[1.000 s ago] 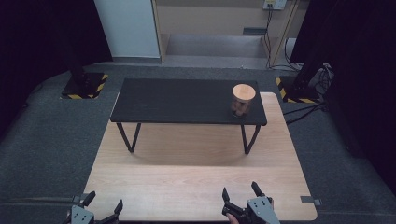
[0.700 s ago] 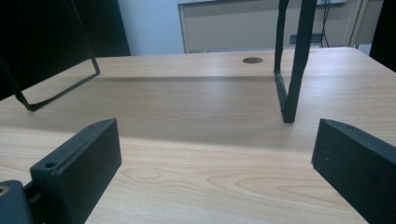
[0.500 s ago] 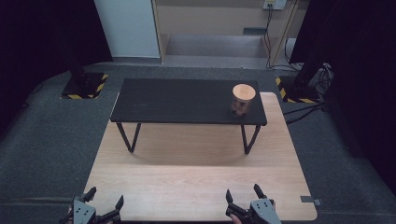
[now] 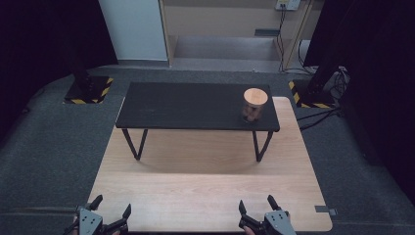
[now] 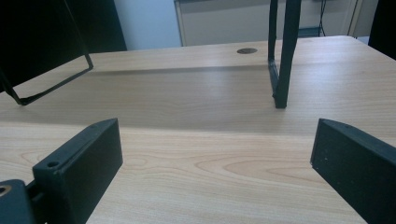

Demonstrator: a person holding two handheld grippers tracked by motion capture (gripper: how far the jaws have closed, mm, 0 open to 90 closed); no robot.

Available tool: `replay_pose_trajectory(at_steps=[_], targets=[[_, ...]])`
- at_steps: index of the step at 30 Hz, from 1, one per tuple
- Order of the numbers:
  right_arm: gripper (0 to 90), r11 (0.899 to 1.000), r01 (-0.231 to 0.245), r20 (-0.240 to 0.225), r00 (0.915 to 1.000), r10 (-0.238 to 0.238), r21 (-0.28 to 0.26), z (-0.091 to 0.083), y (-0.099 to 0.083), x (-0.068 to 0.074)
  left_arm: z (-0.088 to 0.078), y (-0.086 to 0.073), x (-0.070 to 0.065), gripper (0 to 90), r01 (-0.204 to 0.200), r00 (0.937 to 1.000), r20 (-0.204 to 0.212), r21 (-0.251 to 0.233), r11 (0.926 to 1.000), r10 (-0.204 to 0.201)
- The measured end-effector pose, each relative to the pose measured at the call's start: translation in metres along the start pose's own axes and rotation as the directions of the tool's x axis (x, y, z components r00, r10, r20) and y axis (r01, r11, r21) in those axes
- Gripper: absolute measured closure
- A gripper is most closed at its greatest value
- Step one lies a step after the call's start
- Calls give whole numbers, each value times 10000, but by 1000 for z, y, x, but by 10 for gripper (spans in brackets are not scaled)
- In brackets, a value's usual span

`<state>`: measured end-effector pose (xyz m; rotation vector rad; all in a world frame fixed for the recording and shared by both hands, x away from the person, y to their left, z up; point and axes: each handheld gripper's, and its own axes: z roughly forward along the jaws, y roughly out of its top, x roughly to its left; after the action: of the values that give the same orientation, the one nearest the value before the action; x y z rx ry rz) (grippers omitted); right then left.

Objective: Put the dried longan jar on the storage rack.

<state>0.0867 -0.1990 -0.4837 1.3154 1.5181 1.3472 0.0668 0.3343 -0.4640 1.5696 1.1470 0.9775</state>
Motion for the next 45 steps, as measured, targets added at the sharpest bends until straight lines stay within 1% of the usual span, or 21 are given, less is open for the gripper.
replay_pose_trajectory(at_steps=[38,45], targets=[[23,9995,-320,-85,9995,320,34,6,-3,-6,6,1,-3,26,-17,10000,19,61,10000,17],[23,9992,-393,-124,9992,392,-51,3,-2,-7,6,1,-3,26,-98,9999,70,29,9999,98]])
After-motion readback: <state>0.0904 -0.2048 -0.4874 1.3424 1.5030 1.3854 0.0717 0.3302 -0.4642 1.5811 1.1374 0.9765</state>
